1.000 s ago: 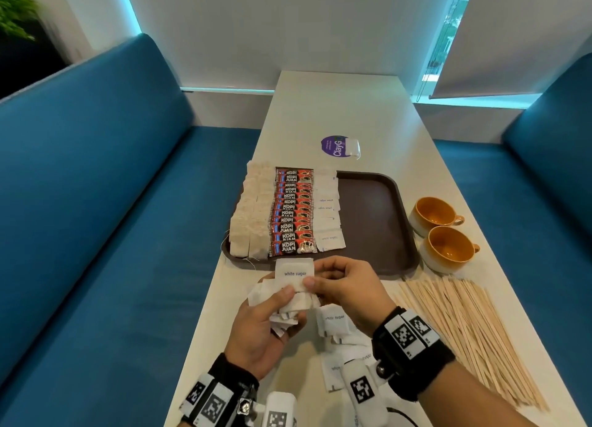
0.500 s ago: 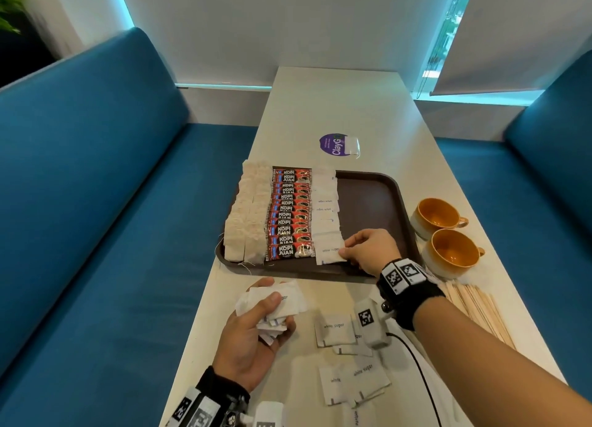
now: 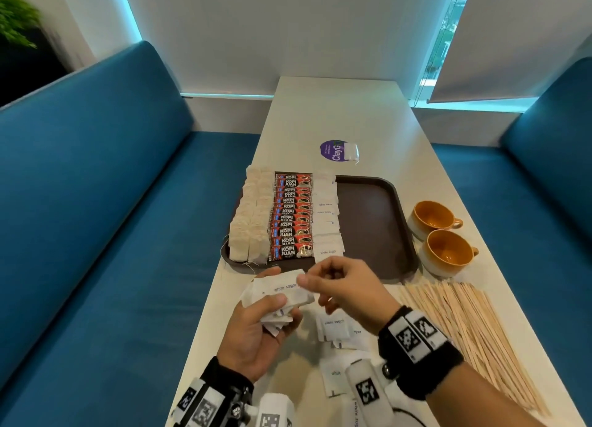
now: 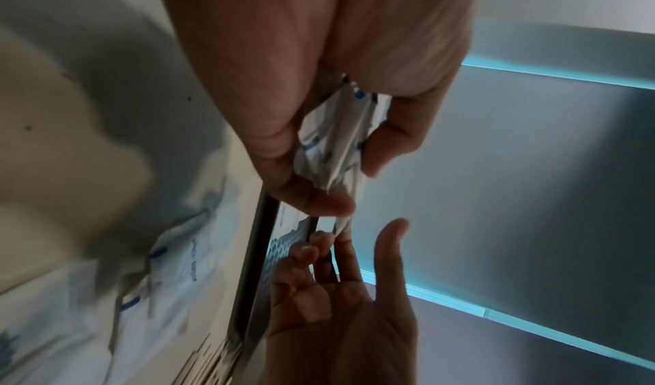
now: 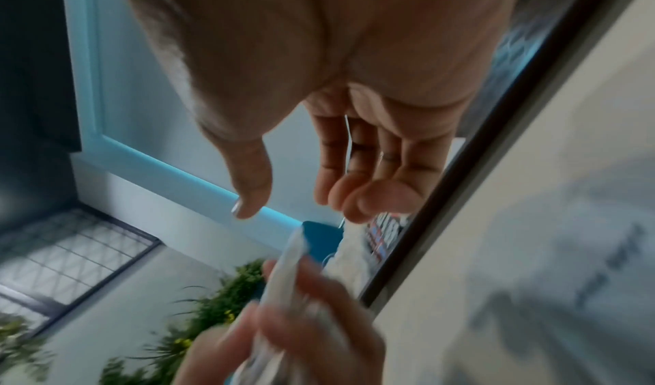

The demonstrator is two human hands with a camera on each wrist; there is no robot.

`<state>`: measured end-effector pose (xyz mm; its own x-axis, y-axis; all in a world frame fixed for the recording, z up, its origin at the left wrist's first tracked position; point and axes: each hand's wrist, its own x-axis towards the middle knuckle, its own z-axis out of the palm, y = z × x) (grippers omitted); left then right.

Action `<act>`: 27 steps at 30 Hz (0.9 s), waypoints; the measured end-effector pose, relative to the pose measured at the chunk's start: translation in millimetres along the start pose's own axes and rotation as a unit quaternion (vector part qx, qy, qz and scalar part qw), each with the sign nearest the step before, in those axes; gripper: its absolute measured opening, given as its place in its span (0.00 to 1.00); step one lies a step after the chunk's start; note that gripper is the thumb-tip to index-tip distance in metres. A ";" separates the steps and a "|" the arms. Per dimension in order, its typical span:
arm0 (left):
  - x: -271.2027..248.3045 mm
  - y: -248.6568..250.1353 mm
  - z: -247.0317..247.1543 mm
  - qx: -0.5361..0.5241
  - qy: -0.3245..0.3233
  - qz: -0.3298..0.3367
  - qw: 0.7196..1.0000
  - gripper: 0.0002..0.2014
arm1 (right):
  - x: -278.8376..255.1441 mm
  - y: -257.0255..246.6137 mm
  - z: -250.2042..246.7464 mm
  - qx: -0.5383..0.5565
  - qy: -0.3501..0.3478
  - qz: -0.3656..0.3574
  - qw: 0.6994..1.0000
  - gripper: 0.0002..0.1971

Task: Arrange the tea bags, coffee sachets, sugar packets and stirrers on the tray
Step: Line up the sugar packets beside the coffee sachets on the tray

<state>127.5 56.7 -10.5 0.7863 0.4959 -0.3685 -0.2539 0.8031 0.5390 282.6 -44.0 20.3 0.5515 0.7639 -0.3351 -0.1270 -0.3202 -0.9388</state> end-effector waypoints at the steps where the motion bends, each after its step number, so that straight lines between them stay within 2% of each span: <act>1: 0.2 -1.3 1.7 0.005 0.001 0.003 1.000 0.25 | -5.4 1.9 3.3 0.024 -0.009 0.004 1.000 0.21; 4: 0.6 -5.0 4.1 0.006 0.002 0.006 1.000 0.24 | -8.6 6.0 2.4 0.072 0.002 0.006 0.997 0.17; 8: 3.7 -7.5 4.3 -0.004 0.024 0.007 1.000 0.20 | 1.3 5.6 -5.3 0.041 0.008 0.003 0.999 0.11; 12: 9.5 -6.5 2.7 0.000 0.034 0.013 0.999 0.21 | 9.8 5.2 -4.1 0.033 0.006 -0.002 0.999 0.09; 14: 11.5 -5.8 1.6 0.003 0.034 0.014 0.999 0.20 | 18.2 6.3 -10.6 0.034 0.041 -0.009 0.999 0.09; 16: 12.8 -4.9 -0.7 0.005 0.044 0.019 0.999 0.18 | 33.6 11.4 -24.9 0.038 0.113 -0.002 0.993 0.10; 19: 12.6 -4.3 -5.4 0.002 0.070 0.016 0.997 0.16 | 56.9 20.2 -45.3 -0.064 0.191 0.016 0.979 0.09; 23: 10.3 -3.0 -8.8 -0.018 0.078 0.012 0.997 0.16 | 71.4 21.8 -53.5 -0.213 0.205 0.029 0.955 0.07; 27: 10.5 -2.0 -11.0 -0.038 0.063 -0.002 0.997 0.20 | 78.5 28.1 -51.7 -0.275 0.208 0.047 0.938 0.10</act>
<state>130.0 64.0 -23.8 0.7113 0.5266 -0.4655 -0.2966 0.8253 0.4805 365.0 -22.0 -28.3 0.8474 0.4703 -0.2465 0.1903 -0.7025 -0.6858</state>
